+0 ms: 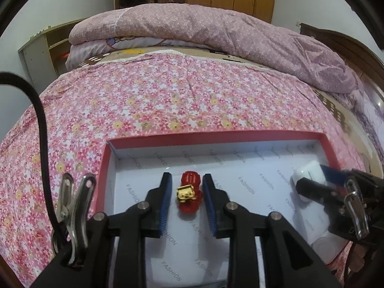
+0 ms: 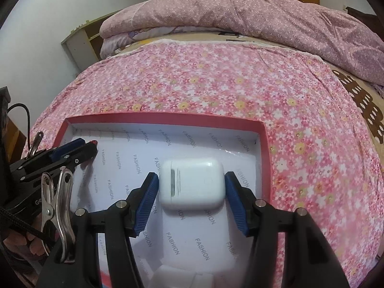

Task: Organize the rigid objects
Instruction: 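Lower the red toy into the tray with the left tool while the right tool places the earbuds case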

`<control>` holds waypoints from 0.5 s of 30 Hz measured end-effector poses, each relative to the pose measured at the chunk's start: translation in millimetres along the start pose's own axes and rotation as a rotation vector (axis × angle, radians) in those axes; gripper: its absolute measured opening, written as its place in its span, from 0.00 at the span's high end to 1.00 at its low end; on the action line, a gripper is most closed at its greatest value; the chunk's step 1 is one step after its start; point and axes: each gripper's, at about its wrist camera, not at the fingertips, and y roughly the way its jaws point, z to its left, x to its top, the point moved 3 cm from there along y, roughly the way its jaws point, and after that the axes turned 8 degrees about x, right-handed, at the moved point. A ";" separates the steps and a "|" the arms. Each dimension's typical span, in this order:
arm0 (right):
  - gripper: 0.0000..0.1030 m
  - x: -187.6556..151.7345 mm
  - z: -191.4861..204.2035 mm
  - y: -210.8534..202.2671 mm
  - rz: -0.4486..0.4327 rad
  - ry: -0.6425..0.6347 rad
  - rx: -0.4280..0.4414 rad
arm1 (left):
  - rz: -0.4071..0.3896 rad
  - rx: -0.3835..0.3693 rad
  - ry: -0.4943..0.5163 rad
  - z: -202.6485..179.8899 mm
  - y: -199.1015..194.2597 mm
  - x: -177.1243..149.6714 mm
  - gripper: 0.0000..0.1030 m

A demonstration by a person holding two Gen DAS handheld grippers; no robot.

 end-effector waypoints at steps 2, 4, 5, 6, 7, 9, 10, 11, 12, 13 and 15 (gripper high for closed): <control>0.43 -0.1 0.2 -0.4 0.002 0.000 0.003 | 0.005 -0.018 -0.003 -1.6 -0.9 0.3 0.56; 0.42 0.4 -0.2 -0.7 0.006 0.003 0.010 | 0.010 -0.013 -0.006 -3.1 -2.4 0.7 0.51; 0.42 0.4 -0.4 -1.2 0.007 0.005 0.013 | 0.008 -0.011 -0.004 -3.5 -3.4 0.6 0.51; 0.41 0.6 -0.3 -0.9 0.008 0.007 0.015 | 0.004 -0.011 -0.002 -4.0 -5.0 0.4 0.51; 0.41 0.4 -0.5 -2.1 0.006 0.009 0.018 | -0.002 -0.011 0.002 -4.2 -7.7 -0.1 0.51; 0.40 -0.8 0.4 -6.2 -0.005 0.010 0.023 | -0.011 -0.009 0.006 -3.7 -12.4 -1.2 0.51; 0.37 -1.5 0.9 -8.7 -0.010 0.008 0.025 | -0.014 -0.006 0.010 -4.0 -15.2 -1.7 0.50; 0.35 -2.5 1.7 -12.1 -0.018 0.006 0.029 | -0.016 -0.005 0.015 -4.3 -18.8 -2.5 0.50; 0.34 -3.4 2.7 -14.6 -0.023 0.004 0.032 | -0.018 -0.006 0.017 -4.6 -21.8 -3.0 0.50; 0.34 -4.3 4.2 -17.3 -0.028 0.001 0.037 | -0.020 -0.007 0.017 -4.5 -23.9 -3.3 0.49; 0.34 -6.2 6.7 -22.2 -0.034 -0.003 0.044 | -0.025 -0.008 0.016 -5.2 -30.4 -4.8 0.48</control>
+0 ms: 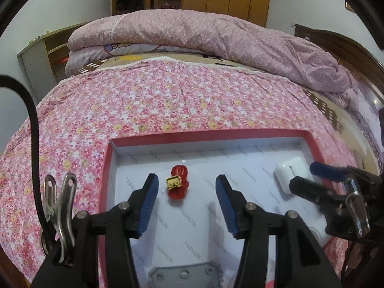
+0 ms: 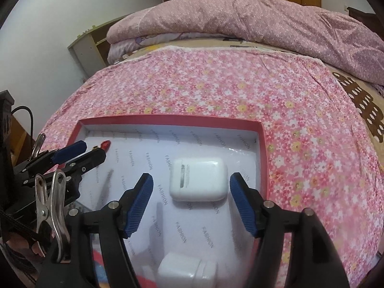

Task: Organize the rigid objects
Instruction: 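Lower the red toy into the tray with the left tool while the right tool places the earbuds case, then withdraw both tools from the tray toward the remaining objects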

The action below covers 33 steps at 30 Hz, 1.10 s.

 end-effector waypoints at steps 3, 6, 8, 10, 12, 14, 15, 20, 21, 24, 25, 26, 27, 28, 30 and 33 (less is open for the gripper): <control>0.34 -4.2 3.6 -7.6 -0.010 -0.001 0.010 | -0.005 -0.003 0.001 -0.5 -10.0 -3.5 0.46; 0.34 -10.6 6.6 -16.3 -0.029 0.005 0.026 | -0.030 -0.009 0.019 -3.4 -25.2 -11.0 0.37; 0.33 -17.7 9.3 -24.0 -0.049 0.015 0.052 | -0.047 -0.014 0.026 -4.8 -35.1 -17.1 0.33; 0.29 -24.6 11.9 -29.5 -0.063 0.025 0.069 | -0.058 -0.013 0.027 -4.8 -43.3 -23.8 0.31; 0.29 -32.9 14.0 -35.9 -0.073 0.034 0.085 | -0.058 -0.014 0.025 -4.4 -49.5 -30.2 0.31; 0.29 -41.9 15.4 -42.5 -0.081 0.043 0.093 | -0.052 -0.019 0.020 -3.2 -56.0 -38.3 0.31; 0.29 -45.1 15.5 -45.1 -0.084 0.047 0.097 | -0.050 -0.020 0.019 -2.6 -58.5 -41.2 0.31; 0.29 -62.7 18.0 -57.2 -0.093 0.049 0.098 | -0.044 -0.014 0.022 0.6 -71.8 -59.2 0.31; 0.29 -65.0 18.6 -59.6 -0.093 0.048 0.097 | -0.043 -0.012 0.021 1.2 -73.2 -60.8 0.31; 0.29 -71.8 20.7 -67.4 -0.101 0.052 0.106 | -0.040 -0.006 0.013 4.7 -79.9 -71.0 0.31; 0.29 -73.8 21.7 -70.0 -0.106 0.053 0.107 | -0.039 -0.007 0.010 5.8 -81.9 -74.3 0.31; 0.29 -76.5 22.6 -73.2 -0.113 0.054 0.108 | -0.038 -0.007 0.007 6.5 -83.5 -77.4 0.31; 0.29 -78.9 23.0 -75.4 -0.117 0.055 0.108 | -0.037 -0.007 0.006 7.6 -85.2 -80.5 0.31; 0.29 -81.5 23.4 -77.6 -0.120 0.056 0.108 | -0.036 -0.006 0.006 8.7 -87.7 -85.3 0.31; 0.29 -88.9 25.2 -81.4 -0.120 0.055 0.112 | -0.035 -0.001 0.008 10.4 -91.0 -92.2 0.31; 0.29 -101.7 27.8 -85.6 -0.114 0.055 0.125 | -0.040 0.015 0.016 14.2 -96.9 -103.3 0.31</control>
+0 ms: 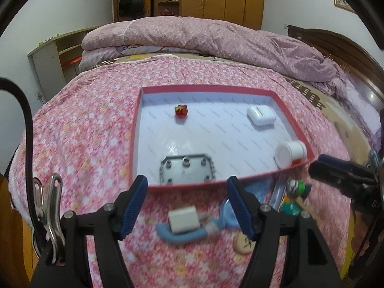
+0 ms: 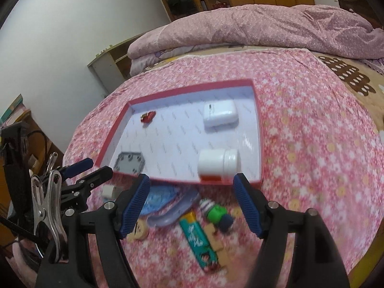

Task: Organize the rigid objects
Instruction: 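Withdraw both tools from the tray toward the remaining objects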

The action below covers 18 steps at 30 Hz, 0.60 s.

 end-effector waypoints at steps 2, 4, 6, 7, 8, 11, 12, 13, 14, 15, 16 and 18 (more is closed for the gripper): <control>0.29 -10.0 0.3 -3.9 0.001 0.004 0.004 | -0.005 0.016 0.004 2.9 -4.3 -8.0 0.31; 0.29 -16.6 -1.2 -7.5 -0.010 0.010 -0.006 | -0.003 0.020 0.000 5.9 -6.4 -15.3 0.31; 0.29 -25.6 -4.9 -9.4 -0.012 0.013 -0.027 | 0.011 0.014 -0.010 7.9 -6.6 -23.0 0.31; 0.29 -30.3 -6.4 -9.2 -0.004 0.015 -0.033 | 0.016 0.011 -0.011 8.4 -6.3 -25.4 0.31; 0.29 -35.2 -8.5 -8.7 0.007 0.021 -0.035 | 0.022 0.006 -0.011 8.7 -6.1 -29.2 0.31; 0.29 -46.8 -14.3 -9.6 0.021 0.036 -0.046 | 0.029 0.005 -0.010 8.1 -5.3 -36.6 0.31; 0.29 -50.7 -16.0 -10.5 0.022 0.039 -0.053 | 0.032 0.004 -0.013 7.6 -4.4 -39.2 0.31; 0.29 -53.7 -17.8 -11.2 0.023 0.041 -0.060 | 0.039 -0.001 -0.017 6.6 -3.4 -42.9 0.31; 0.29 -56.4 -19.4 -11.9 0.024 0.044 -0.065 | 0.044 -0.004 -0.020 5.6 -2.4 -45.2 0.31; 0.29 -58.5 -20.3 -12.7 0.024 0.046 -0.067 | 0.050 -0.007 -0.023 4.5 -1.2 -47.4 0.31; 0.29 -60.9 -22.5 -13.0 0.026 0.048 -0.069 | 0.054 -0.009 -0.026 2.9 0.1 -50.6 0.31; 0.29 -63.3 -24.4 -12.4 0.028 0.054 -0.072 | 0.063 -0.006 -0.034 -0.4 3.3 -55.5 0.30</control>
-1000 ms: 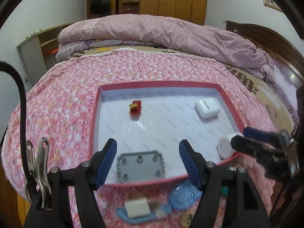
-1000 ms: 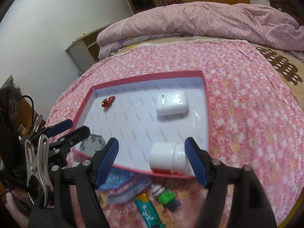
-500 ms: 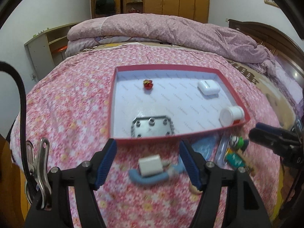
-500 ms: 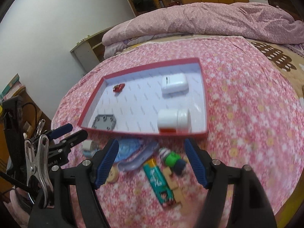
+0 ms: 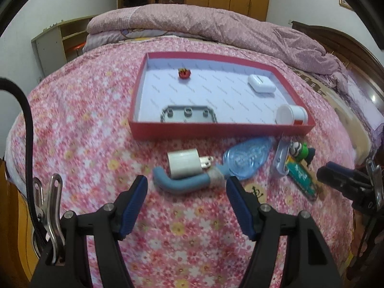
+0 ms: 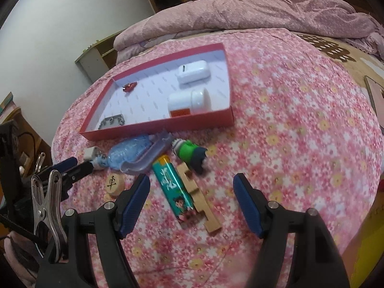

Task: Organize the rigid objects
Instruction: 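Withdraw both tools from the tray toward the remaining objects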

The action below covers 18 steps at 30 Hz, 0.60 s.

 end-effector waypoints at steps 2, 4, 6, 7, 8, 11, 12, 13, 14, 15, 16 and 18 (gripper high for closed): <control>0.29 -2.2 -1.3 1.7 0.006 0.006 0.004 | 0.009 0.011 -0.010 -2.0 4.2 -2.5 0.30; 0.29 -3.4 -1.0 3.8 0.011 0.005 0.009 | 0.012 0.022 -0.026 -2.8 7.6 -3.8 0.31; 0.29 -5.3 0.0 5.8 0.012 -0.006 0.001 | 0.007 0.029 -0.043 -2.9 10.3 -4.7 0.30; 0.29 -6.0 0.3 7.0 0.014 -0.012 -0.005 | 0.004 0.020 -0.051 -4.3 11.5 -5.4 0.30; 0.29 -7.4 0.3 9.2 0.019 -0.020 -0.017 | 0.003 0.013 -0.053 -5.5 12.5 -5.5 0.30; 0.29 -9.7 0.5 13.4 0.027 -0.033 -0.038 | 0.003 0.011 -0.061 -7.9 16.2 -6.3 0.27; 0.29 -10.3 1.6 13.8 0.028 -0.043 -0.045 | 0.001 0.011 -0.065 -8.3 17.1 -6.1 0.27; 0.29 -10.6 2.4 13.8 0.028 -0.049 -0.049 | 0.000 0.010 -0.071 -8.4 18.0 -5.6 0.27; 0.29 -11.1 3.0 14.2 0.027 -0.056 -0.053 | -0.003 0.007 -0.080 -8.4 18.9 -4.8 0.27; 0.29 -11.4 3.2 14.4 0.025 -0.061 -0.056 | -0.006 0.005 -0.091 -8.3 19.8 -4.2 0.26; 0.28 -11.4 3.7 14.6 0.022 -0.066 -0.058 | -0.008 0.005 -0.096 -8.0 20.2 -3.5 0.26; 0.28 -12.0 4.0 15.0 0.017 -0.075 -0.062 | -0.017 0.009 -0.101 -8.5 20.8 -2.8 0.26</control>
